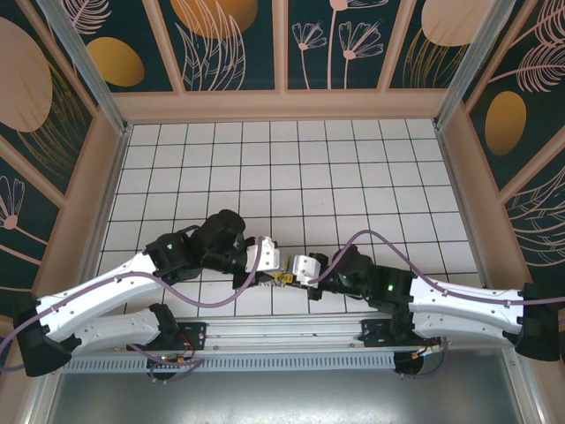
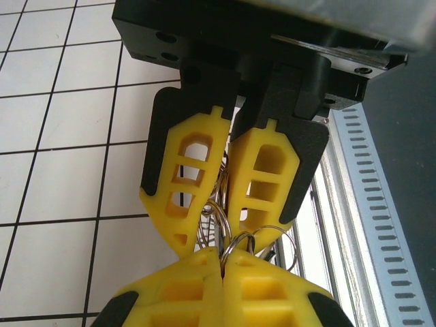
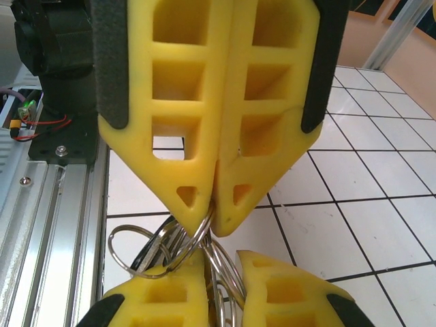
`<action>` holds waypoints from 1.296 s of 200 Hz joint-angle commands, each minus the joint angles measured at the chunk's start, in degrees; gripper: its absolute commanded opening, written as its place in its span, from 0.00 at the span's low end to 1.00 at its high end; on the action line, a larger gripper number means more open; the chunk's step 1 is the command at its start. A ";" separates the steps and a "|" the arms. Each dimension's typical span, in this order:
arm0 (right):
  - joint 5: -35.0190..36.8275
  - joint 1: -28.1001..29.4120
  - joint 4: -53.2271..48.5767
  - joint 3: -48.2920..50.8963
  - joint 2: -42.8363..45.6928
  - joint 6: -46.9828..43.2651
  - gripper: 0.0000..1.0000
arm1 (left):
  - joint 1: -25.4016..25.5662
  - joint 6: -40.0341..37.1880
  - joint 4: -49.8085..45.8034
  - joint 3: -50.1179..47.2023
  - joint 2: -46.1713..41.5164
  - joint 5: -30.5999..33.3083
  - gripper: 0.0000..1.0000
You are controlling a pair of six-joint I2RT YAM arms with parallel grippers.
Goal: Put the keys on the keyring
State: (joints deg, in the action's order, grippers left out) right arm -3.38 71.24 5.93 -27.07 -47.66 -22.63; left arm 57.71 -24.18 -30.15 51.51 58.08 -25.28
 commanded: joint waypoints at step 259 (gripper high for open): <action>6.05 -4.97 8.74 4.39 12.40 10.33 0.38 | 0.23 12.80 31.39 -14.52 -14.05 9.38 0.00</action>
State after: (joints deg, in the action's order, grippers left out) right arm -2.31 66.72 11.86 -23.35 -36.56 -15.53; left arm 57.71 -12.71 -5.21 37.65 44.86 -20.62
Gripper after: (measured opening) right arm 0.395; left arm 0.046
